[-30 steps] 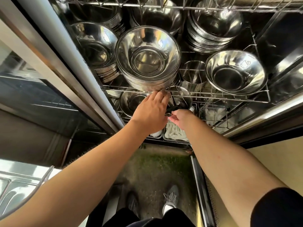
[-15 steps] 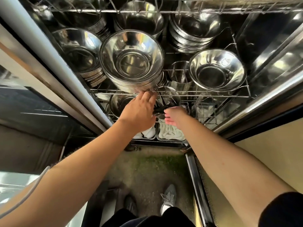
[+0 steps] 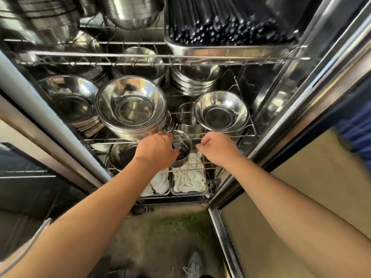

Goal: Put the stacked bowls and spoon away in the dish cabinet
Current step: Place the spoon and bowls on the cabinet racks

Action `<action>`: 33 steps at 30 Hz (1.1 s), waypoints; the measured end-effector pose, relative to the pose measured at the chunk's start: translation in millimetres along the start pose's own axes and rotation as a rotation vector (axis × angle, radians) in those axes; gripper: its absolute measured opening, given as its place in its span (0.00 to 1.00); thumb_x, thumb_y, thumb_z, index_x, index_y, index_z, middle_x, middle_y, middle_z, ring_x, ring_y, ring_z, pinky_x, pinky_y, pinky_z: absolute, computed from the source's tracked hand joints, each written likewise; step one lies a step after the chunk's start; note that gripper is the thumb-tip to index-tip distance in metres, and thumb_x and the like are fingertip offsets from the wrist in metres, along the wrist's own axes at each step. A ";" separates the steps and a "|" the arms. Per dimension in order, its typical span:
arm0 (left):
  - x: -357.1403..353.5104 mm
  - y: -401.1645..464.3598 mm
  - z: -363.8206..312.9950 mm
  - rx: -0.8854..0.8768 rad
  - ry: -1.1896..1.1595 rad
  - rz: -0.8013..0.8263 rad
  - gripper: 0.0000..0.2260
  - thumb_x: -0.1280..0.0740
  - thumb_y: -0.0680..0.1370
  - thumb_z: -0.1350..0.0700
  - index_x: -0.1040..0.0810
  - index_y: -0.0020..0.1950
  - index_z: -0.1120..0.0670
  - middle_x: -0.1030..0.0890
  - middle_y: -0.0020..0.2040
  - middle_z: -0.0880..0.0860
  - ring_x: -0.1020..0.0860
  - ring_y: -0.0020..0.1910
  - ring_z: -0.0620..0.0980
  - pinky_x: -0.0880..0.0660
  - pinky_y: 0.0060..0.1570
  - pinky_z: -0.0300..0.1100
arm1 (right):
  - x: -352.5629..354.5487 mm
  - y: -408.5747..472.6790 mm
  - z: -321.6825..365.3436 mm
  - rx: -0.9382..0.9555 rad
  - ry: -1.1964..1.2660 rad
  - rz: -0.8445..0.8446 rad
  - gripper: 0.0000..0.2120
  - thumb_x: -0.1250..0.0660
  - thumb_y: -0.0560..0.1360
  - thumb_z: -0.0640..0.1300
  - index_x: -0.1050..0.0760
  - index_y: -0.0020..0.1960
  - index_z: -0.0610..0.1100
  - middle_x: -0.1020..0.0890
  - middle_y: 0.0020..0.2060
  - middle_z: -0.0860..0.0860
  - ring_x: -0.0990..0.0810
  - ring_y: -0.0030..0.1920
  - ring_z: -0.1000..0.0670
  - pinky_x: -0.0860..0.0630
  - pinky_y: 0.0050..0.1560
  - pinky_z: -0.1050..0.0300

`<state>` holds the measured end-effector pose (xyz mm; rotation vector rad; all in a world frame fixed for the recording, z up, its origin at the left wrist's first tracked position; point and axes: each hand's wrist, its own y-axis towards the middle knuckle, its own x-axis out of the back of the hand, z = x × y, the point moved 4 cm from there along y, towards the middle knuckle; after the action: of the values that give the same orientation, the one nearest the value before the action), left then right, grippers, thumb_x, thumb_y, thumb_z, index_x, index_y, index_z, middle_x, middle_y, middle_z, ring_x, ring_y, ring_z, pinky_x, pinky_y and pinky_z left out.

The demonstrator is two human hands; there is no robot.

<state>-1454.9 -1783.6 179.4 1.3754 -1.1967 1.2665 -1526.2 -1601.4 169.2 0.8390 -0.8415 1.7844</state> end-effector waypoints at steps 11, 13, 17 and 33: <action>22.9 47.5 -59.2 -0.152 -0.120 -0.095 0.33 0.42 0.78 0.36 0.38 0.77 0.54 0.32 0.74 0.56 0.36 0.74 0.57 0.32 0.66 0.54 | 74.2 -0.4 -11.0 0.172 -0.372 -0.230 0.29 0.37 0.80 0.58 0.32 0.74 0.43 0.27 0.71 0.46 0.33 0.73 0.43 0.28 0.66 0.44; 20.5 57.2 -65.9 -0.161 -0.129 -0.069 0.34 0.42 0.78 0.36 0.41 0.78 0.54 0.35 0.76 0.56 0.41 0.76 0.57 0.34 0.68 0.55 | 76.7 6.1 -17.3 0.148 -0.399 -0.201 0.34 0.38 0.80 0.61 0.38 0.78 0.42 0.34 0.76 0.44 0.39 0.77 0.42 0.32 0.70 0.44; 11.1 73.7 -74.0 -0.144 -0.107 -0.004 0.37 0.44 0.78 0.33 0.46 0.80 0.54 0.42 0.79 0.55 0.47 0.78 0.57 0.35 0.70 0.57 | 76.7 22.6 -31.7 0.059 -0.399 -0.128 0.42 0.41 0.79 0.66 0.50 0.82 0.44 0.47 0.82 0.45 0.50 0.81 0.43 0.37 0.73 0.41; -14.9 99.1 -71.6 -0.121 -0.055 0.113 0.43 0.56 0.74 0.26 0.57 0.81 0.51 0.53 0.81 0.54 0.56 0.79 0.56 0.44 0.74 0.58 | 63.9 52.1 -57.8 -0.071 -0.371 -0.005 0.61 0.43 0.67 0.80 0.61 0.82 0.41 0.57 0.82 0.43 0.59 0.81 0.45 0.44 0.76 0.42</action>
<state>-1563.1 -1725.3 170.4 1.2767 -1.3828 1.2187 -1604.5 -1539.6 182.7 1.1431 -1.1318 1.6069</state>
